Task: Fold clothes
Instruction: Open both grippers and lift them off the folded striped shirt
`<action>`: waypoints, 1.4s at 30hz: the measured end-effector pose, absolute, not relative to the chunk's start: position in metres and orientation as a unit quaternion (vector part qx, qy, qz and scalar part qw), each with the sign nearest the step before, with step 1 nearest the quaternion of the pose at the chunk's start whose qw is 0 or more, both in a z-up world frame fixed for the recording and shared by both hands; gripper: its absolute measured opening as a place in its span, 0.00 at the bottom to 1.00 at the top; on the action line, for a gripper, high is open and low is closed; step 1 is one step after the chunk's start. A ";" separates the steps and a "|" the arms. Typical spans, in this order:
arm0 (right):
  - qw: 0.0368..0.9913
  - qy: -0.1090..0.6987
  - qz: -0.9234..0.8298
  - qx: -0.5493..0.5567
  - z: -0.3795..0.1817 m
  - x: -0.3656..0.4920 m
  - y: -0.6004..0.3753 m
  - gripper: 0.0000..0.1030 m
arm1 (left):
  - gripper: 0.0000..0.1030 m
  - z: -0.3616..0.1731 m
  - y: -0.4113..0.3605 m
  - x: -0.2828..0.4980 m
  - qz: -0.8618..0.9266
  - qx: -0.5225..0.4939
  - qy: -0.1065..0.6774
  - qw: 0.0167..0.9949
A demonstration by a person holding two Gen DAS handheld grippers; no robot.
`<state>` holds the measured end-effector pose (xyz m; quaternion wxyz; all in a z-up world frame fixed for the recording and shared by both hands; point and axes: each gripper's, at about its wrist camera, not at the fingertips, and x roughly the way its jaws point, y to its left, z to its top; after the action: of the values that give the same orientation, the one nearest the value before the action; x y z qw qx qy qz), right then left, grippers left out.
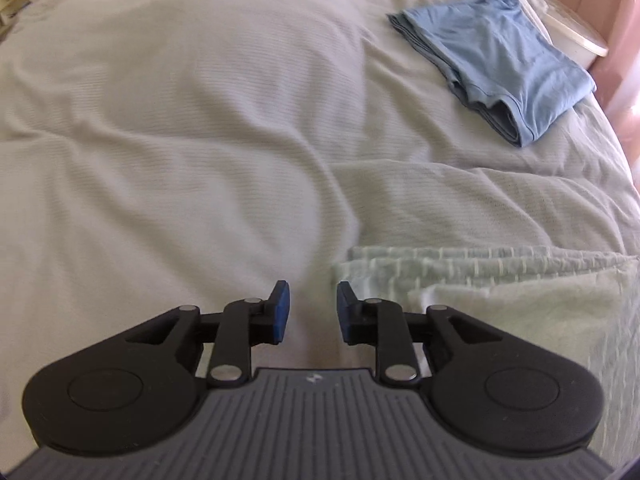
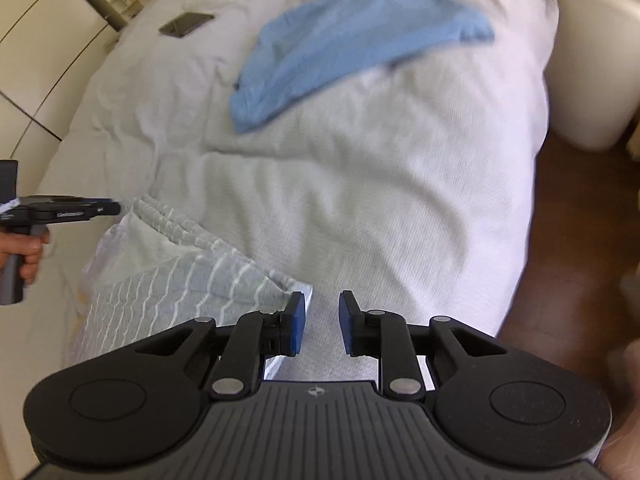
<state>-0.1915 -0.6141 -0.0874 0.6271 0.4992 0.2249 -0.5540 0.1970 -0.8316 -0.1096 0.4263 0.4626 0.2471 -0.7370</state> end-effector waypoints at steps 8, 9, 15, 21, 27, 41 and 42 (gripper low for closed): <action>0.714 0.232 -0.482 0.452 -0.054 -0.125 -0.603 0.24 | 0.20 -0.079 -0.733 0.200 -0.769 0.472 0.203 0.380; 0.721 0.238 -0.467 0.453 -0.058 -0.113 -0.605 0.24 | 0.20 -0.083 -0.720 0.194 -0.772 0.475 0.205 0.369; 0.766 0.279 -0.391 0.427 -0.078 -0.051 -0.620 0.24 | 0.21 -0.125 -0.689 0.182 -0.768 0.497 0.219 0.340; 0.767 0.316 -0.395 0.396 -0.096 -0.068 -0.650 0.12 | 0.25 -0.139 -0.725 0.214 -0.741 0.468 0.301 0.375; 0.773 0.308 -0.390 0.393 -0.077 -0.082 -0.659 0.23 | 0.19 -0.116 -0.745 0.203 -0.755 0.442 0.296 0.384; 0.788 0.314 -0.366 0.384 -0.106 -0.098 -0.705 0.15 | 0.21 -0.148 -0.808 0.195 -0.731 0.448 0.293 0.423; 0.781 0.312 -0.373 0.391 -0.106 -0.105 -0.705 0.15 | 0.20 -0.142 -0.807 0.200 -0.727 0.444 0.291 0.436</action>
<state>-0.1046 -0.7052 -0.1056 0.7815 0.3909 0.3122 -0.3729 0.1995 -0.8068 -0.1423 0.4357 0.4444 0.2909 -0.7267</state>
